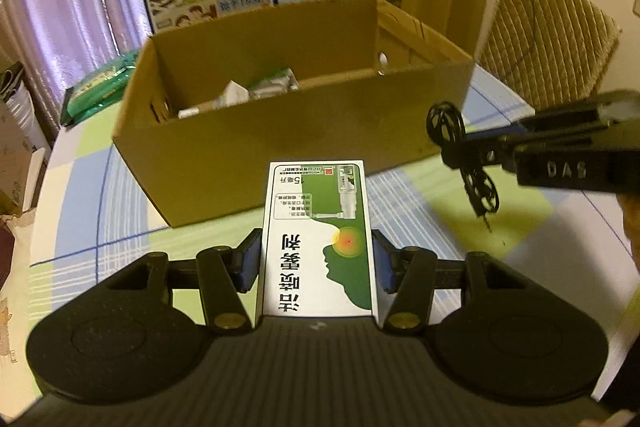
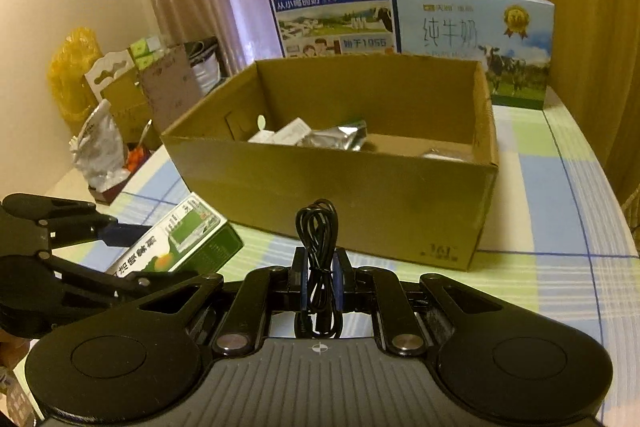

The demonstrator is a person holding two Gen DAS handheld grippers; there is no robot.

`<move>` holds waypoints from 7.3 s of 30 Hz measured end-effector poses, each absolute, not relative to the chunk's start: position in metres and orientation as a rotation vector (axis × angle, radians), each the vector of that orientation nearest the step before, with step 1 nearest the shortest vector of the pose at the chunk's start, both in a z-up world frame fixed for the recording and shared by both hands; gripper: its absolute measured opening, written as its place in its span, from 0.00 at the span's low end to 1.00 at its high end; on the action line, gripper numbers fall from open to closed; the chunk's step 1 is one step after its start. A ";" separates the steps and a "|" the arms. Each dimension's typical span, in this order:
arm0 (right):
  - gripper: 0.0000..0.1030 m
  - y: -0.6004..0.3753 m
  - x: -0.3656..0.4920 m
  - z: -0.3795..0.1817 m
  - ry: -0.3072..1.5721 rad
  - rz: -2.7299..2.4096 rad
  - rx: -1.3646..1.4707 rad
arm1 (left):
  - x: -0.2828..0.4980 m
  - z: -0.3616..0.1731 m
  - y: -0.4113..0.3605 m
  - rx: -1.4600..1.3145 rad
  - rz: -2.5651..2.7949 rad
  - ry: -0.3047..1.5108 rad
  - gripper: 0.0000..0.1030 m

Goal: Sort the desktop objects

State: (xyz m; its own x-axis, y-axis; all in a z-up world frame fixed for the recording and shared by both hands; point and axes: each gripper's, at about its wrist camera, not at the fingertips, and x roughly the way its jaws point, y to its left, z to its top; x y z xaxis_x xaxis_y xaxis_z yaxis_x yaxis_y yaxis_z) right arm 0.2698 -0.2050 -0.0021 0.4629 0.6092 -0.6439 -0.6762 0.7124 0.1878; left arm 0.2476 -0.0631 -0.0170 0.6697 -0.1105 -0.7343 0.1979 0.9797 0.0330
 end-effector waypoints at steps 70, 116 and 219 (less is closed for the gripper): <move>0.09 -0.153 0.359 0.029 0.545 0.628 0.046 | 0.367 0.035 -0.026 -0.025 -0.024 0.649 0.49; 0.09 -0.149 0.395 0.021 0.555 0.599 0.091 | 0.405 0.022 -0.016 -0.117 -0.027 0.629 0.49; 0.98 -0.318 0.095 0.097 0.549 0.501 0.022 | 0.065 0.103 -0.117 -0.177 0.144 0.542 0.99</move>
State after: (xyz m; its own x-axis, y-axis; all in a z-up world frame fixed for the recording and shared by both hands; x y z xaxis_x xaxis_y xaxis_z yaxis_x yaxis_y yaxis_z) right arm 0.0952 -0.3182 0.0974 0.7362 0.4620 -0.4946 -0.4507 0.8798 0.1510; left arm 0.0649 -0.1168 0.1032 0.8470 0.0892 -0.5241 -0.1827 0.9746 -0.1294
